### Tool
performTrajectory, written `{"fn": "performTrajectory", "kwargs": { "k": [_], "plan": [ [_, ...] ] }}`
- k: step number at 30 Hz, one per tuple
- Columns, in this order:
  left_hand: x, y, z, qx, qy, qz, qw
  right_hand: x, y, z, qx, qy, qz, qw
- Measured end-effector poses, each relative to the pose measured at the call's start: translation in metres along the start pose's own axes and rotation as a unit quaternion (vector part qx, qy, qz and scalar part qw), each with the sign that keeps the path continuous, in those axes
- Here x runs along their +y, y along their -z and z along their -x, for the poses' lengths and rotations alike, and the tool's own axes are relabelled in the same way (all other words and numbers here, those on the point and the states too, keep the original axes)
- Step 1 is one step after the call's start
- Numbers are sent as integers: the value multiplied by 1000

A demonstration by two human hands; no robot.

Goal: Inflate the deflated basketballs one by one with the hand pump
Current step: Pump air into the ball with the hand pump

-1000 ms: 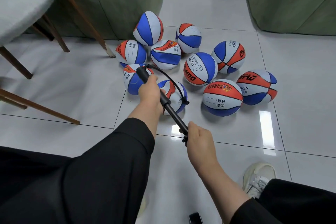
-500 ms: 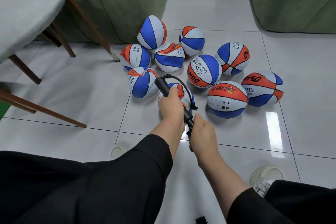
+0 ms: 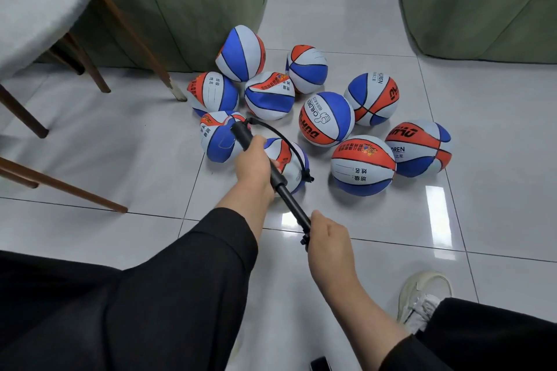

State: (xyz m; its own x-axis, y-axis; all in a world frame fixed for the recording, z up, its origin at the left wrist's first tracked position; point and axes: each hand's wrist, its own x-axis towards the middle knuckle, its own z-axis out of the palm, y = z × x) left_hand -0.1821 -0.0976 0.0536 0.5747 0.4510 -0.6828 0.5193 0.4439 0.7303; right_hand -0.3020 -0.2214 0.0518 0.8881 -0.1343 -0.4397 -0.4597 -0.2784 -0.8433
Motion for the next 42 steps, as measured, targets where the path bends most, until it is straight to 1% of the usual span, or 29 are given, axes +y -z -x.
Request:
{"fn": "performTrajectory", "kwargs": {
  "k": [6, 11, 15, 17, 21, 24, 30, 34, 37, 40, 42],
  "plan": [
    [-19, -11, 20, -22, -10, 2, 1000, -6, -8, -13, 21, -18, -16, 999],
    [-29, -15, 33, -15, -22, 14, 1000, -15, -10, -21, 29, -25, -49, 998],
    [-22, -10, 31, -29, -2, 24, 999, -18, -12, -17, -2, 1, -23, 1000],
    [-14, -8, 30, -39, 4, 31, 999, -18, -9, -13, -2, 10, -8, 1000],
    [4, 1, 10, -6, -20, -2, 1000, -7, -5, -1, -8, 8, 14, 1000],
    [12, 5, 2, 4, -19, -3, 1000, -4, -5, 4, -12, 13, 14, 1000],
    [-7, -8, 19, -21, -11, -5, 1000, -10, -6, -8, 21, 8, 7, 1000],
    [-25, -20, 33, -23, -33, -10, 999, -17, -5, -18, 40, -10, -17, 999],
    [-27, -19, 34, -19, -32, -4, 999, -19, -5, -20, 33, -10, -15, 999],
    [-20, -15, 34, -32, -12, 6, 999, -21, -8, -16, 13, 8, -10, 1000],
    [-12, -14, 36, -41, -7, 6, 999, -20, -9, -12, 17, 11, -11, 1000]
  ]
}}
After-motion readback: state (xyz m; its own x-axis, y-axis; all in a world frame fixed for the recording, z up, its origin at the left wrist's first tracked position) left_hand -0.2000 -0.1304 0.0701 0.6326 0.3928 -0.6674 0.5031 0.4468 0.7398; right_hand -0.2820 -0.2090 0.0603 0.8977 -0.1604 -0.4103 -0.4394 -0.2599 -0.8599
